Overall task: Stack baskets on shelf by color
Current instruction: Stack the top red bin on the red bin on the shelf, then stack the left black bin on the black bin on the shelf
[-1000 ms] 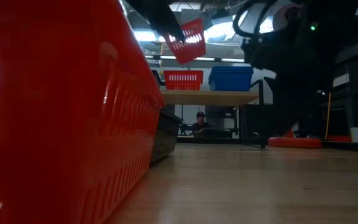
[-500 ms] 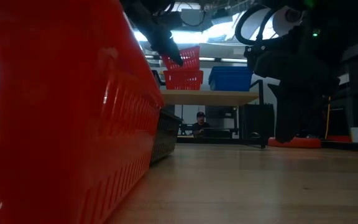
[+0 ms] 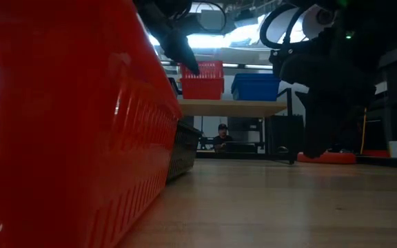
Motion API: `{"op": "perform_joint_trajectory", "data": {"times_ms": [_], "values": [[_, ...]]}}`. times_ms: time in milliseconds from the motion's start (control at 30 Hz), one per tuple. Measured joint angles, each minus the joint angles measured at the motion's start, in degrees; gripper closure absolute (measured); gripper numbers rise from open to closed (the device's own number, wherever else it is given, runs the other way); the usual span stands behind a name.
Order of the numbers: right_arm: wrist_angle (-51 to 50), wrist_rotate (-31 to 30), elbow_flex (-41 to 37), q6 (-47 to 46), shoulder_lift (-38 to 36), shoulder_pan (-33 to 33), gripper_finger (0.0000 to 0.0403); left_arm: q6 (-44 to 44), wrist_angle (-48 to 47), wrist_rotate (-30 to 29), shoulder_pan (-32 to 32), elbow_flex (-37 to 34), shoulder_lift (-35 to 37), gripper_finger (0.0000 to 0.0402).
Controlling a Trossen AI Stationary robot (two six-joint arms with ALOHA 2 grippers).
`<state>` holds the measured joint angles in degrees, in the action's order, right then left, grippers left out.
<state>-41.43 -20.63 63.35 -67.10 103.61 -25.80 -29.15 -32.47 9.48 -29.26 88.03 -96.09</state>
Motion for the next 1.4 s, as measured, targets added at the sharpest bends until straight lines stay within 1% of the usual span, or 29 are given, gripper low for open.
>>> {"op": "perform_joint_trajectory", "data": {"times_ms": [200,367,467,567,667,767,833,900,967,1167,1300,1400], "values": [[0.6,1.3,0.0,-0.2,0.0,-0.3,0.0281,-0.1,0.2,-1.1,0.4,0.0,0.0,0.0317],[0.6,1.3,0.0,-0.3,0.0,-1.0,0.0281,0.0,3.1,-1.1,2.6,0.1,0.9,0.0313],[1.2,1.3,0.0,-0.3,0.0,-1.3,0.0281,0.5,2.6,-2.6,4.6,2.6,1.3,0.0313],[1.6,1.3,0.0,-0.3,0.0,-1.7,0.0281,5.0,-4.1,-7.6,7.3,6.2,1.3,0.0313],[2.5,1.3,0.0,-0.1,0.0,-2.3,0.0281,9.3,-14.5,-11.1,10.4,9.8,1.4,0.0313],[4.4,1.3,0.0,0.8,0.0,-2.9,0.0281,15.6,-26.7,-10.5,13.7,11.9,1.4,0.0313],[6.5,1.2,0.0,2.1,0.0,-3.4,0.0281,19.2,-34.3,-6.8,16.2,12.2,1.4,0.0313],[8.6,1.2,0.0,3.1,0.0,-3.9,0.0281,24.6,-39.1,-1.4,19.3,10.7,1.4,0.0313],[10.1,1.2,0.0,3.4,0.0,-4.4,0.0281,28.6,-39.9,1.9,23.4,8.3,1.4,0.0313],[14.9,1.2,0.0,6.8,0.0,-6.3,0.0281,38.4,-40.5,0.5,38.4,2.3,1.3,0.032],[16.5,1.3,0.0,7.5,0.0,-8.3,0.0281,52.4,-39.1,-0.8,49.6,-0.6,1.3,0.032],[16.5,1.3,0.0,7.6,0.0,-9.8,0.0281,63.8,-34.5,-2.3,57.9,-5.1,1.3,0.032]]}}
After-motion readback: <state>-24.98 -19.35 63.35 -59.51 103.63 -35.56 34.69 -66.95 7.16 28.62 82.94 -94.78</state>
